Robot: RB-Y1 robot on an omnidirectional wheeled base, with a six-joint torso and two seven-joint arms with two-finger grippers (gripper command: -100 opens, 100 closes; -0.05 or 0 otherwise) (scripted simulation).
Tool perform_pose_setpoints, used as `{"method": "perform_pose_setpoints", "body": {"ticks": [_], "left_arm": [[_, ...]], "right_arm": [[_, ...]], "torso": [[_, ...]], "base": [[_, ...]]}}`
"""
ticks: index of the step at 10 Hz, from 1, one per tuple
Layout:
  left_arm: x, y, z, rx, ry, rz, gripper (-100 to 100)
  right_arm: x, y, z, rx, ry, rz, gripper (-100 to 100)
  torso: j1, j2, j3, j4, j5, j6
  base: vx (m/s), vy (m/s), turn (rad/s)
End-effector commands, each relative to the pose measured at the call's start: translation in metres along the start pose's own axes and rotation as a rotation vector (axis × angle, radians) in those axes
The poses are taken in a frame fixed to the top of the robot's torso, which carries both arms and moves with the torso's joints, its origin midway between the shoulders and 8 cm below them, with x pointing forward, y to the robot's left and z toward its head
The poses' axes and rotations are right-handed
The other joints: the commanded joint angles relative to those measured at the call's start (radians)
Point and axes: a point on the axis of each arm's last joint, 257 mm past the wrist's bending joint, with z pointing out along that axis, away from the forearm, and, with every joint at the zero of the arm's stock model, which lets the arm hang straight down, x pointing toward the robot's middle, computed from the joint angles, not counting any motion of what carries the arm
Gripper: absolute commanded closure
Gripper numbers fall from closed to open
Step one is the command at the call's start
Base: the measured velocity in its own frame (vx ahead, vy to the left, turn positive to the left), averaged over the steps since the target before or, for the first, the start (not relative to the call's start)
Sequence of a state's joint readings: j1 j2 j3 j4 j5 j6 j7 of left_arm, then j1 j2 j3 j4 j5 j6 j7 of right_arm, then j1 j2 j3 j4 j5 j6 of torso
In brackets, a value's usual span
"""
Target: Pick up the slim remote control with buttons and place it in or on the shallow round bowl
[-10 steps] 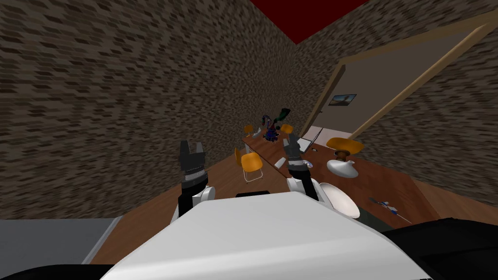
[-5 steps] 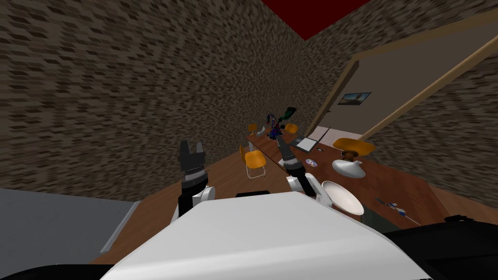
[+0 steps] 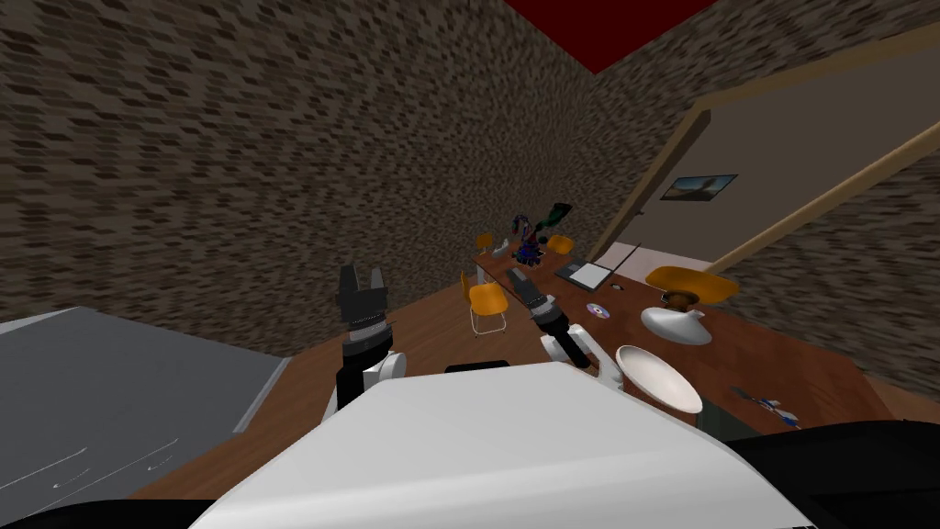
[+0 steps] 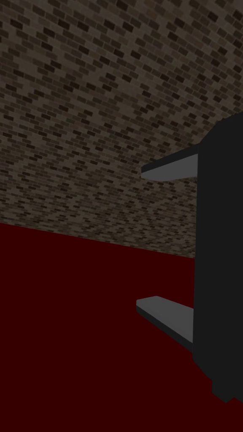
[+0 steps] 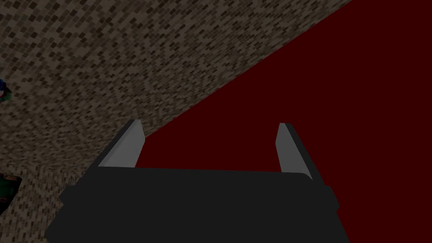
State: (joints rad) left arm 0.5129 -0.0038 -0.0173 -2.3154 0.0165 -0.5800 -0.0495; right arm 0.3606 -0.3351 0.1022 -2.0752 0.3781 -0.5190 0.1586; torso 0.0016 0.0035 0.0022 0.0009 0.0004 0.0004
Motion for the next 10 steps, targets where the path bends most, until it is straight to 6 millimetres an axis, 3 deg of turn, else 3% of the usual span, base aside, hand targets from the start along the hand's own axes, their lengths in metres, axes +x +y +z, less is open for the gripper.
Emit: {"method": "perform_pose_setpoints", "body": {"ticks": [1, 2, 3, 5, 6, 9, 10], "left_arm": [[0.000, 0.000, 0.000, 0.000, 0.000, 0.000, 0], [0.000, 0.000, 0.000, 0.000, 0.000, 0.000, 0], [0.000, 0.000, 0.000, 0.000, 0.000, 0.000, 0], [0.000, 0.000, 0.000, 0.000, 0.000, 0.000, 0], [0.000, 0.000, 0.000, 0.000, 0.000, 0.000, 0], [0.000, 0.000, 0.000, 0.000, 0.000, 0.000, 0], [0.000, 0.000, 0.000, 0.000, 0.000, 0.000, 0]], "right_arm": [[0.020, -0.010, -0.005, -0.005, 0.078, -0.071, -100], [0.036, -0.015, -0.009, -0.014, 0.133, -0.128, -100], [0.039, -0.019, -0.012, -0.008, 0.145, -0.132, -100], [0.073, -0.036, -0.029, -0.026, 0.273, -0.254, -100], [0.076, -0.043, -0.033, -0.012, 0.288, -0.255, -100], [0.125, -0.079, -0.079, -0.032, 0.497, -0.418, -100], [0.128, -0.085, -0.085, -0.029, 0.519, -0.436, -100]], "torso": [[0.000, 0.000, 0.000, 0.000, 0.000, 0.000], [0.000, -0.001, -0.001, 0.000, 0.000, -0.001], [0.000, -0.001, -0.001, 0.000, 0.000, -0.001], [-0.001, -0.002, -0.001, 0.000, 0.000, -0.001], [-0.002, -0.002, -0.001, 0.000, 0.000, -0.001], [-0.003, -0.002, -0.001, -0.001, -0.001, -0.001], [-0.003, -0.002, -0.001, 0.000, -0.001, 0.000]], "base": [[-0.025, 0.033, 0.139], [-0.038, 0.034, 0.279], [-0.027, 0.020, 0.111], [-0.019, 0.015, 0.274], [-0.013, 0.000, 0.086], [-0.019, -0.001, 0.290], [-0.017, -0.010, 0.139]]}}
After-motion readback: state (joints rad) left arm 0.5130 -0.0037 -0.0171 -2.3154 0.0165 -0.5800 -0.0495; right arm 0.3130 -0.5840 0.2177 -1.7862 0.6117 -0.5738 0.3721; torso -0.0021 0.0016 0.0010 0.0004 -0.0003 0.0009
